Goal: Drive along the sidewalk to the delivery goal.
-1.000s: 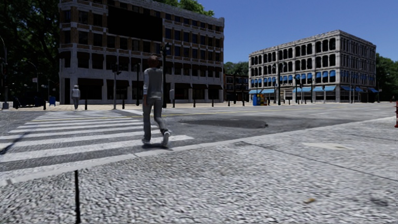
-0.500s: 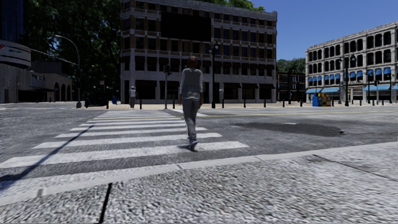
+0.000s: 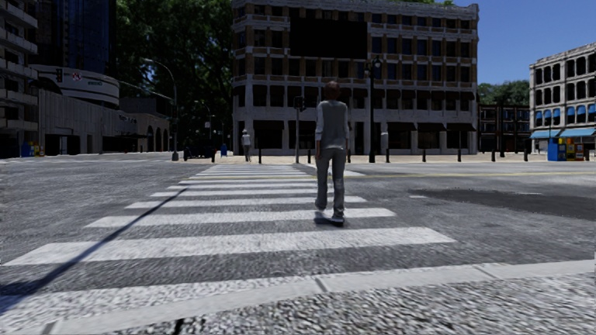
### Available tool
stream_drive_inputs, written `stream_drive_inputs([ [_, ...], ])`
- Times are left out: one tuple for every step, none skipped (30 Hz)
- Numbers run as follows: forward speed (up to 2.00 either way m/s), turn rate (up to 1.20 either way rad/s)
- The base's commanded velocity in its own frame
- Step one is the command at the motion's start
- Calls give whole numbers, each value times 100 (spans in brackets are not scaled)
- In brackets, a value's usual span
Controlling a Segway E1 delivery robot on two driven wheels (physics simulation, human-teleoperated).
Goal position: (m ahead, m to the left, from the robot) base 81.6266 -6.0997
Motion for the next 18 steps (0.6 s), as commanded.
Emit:
stream_drive_inputs([
  [122,43],
  [122,43],
  [122,43],
  [122,43],
  [122,43],
  [122,43],
  [122,43],
  [122,43],
  [122,43],
  [122,43],
  [122,43],
  [122,43],
  [122,43],
  [122,43],
  [122,43],
  [122,42],
  [122,42],
  [125,42],
])
